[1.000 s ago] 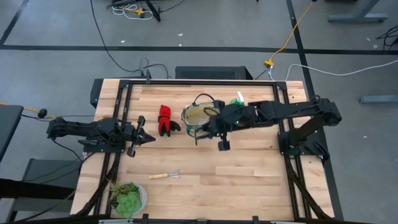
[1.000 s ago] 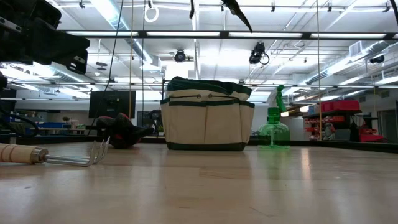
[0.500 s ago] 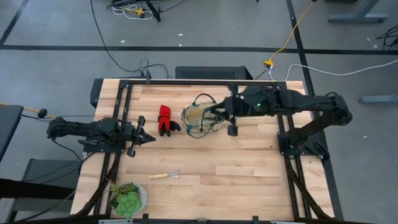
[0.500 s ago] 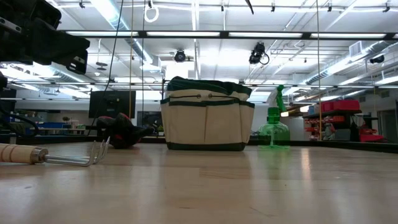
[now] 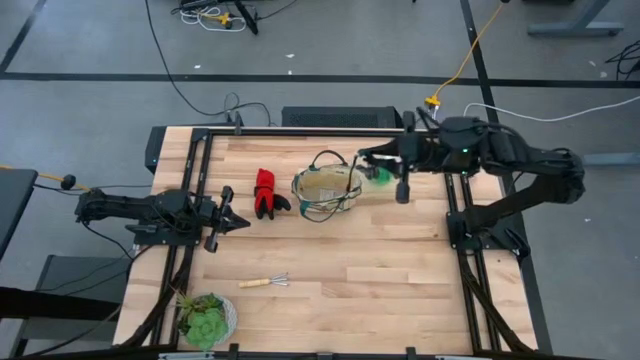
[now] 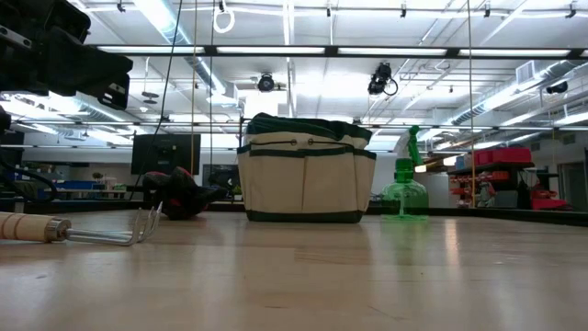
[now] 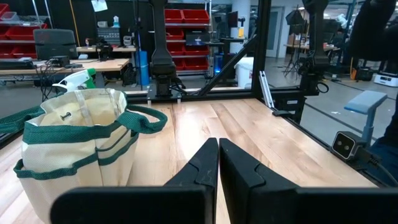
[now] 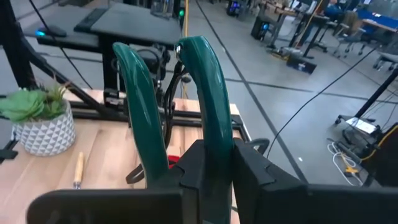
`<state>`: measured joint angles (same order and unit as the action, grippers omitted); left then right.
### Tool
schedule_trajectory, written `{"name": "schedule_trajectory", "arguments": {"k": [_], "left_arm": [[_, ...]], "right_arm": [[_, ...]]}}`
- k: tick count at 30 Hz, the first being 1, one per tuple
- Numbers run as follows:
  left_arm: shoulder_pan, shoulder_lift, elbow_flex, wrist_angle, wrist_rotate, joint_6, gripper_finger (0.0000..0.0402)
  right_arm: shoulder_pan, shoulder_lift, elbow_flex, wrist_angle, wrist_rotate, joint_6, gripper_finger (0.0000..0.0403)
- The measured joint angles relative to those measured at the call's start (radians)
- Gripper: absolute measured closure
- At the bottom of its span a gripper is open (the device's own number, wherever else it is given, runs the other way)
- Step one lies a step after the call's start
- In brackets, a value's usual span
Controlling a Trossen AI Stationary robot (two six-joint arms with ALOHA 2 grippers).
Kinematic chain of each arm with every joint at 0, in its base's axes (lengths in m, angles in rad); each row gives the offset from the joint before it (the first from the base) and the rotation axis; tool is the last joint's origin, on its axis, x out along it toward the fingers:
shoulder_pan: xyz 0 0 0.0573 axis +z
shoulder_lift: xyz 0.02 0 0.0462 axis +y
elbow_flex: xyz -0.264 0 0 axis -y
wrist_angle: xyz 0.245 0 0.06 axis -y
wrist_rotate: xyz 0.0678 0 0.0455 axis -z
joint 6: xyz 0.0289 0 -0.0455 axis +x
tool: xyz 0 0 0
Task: Pick & Place Garden tools in Gardening bag
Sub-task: Put the green shear scissors into the gardening bag
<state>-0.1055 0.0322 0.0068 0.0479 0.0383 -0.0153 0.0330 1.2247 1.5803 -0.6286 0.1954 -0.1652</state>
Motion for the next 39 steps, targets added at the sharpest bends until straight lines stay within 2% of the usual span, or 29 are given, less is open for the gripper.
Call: {"name": "schedule_trajectory", "arguments": {"k": [21,39], "left_arm": [[0.000,0.000,0.000,0.000,0.000,0.000,0.0381],[0.000,0.000,0.000,0.000,0.000,0.000,0.0381]], "right_arm": [[-0.001,-0.030,0.000,-0.001,-0.001,0.028,0.0352],[-0.214,-0.030,0.000,-0.001,-0.004,0.019,0.0352]]}}
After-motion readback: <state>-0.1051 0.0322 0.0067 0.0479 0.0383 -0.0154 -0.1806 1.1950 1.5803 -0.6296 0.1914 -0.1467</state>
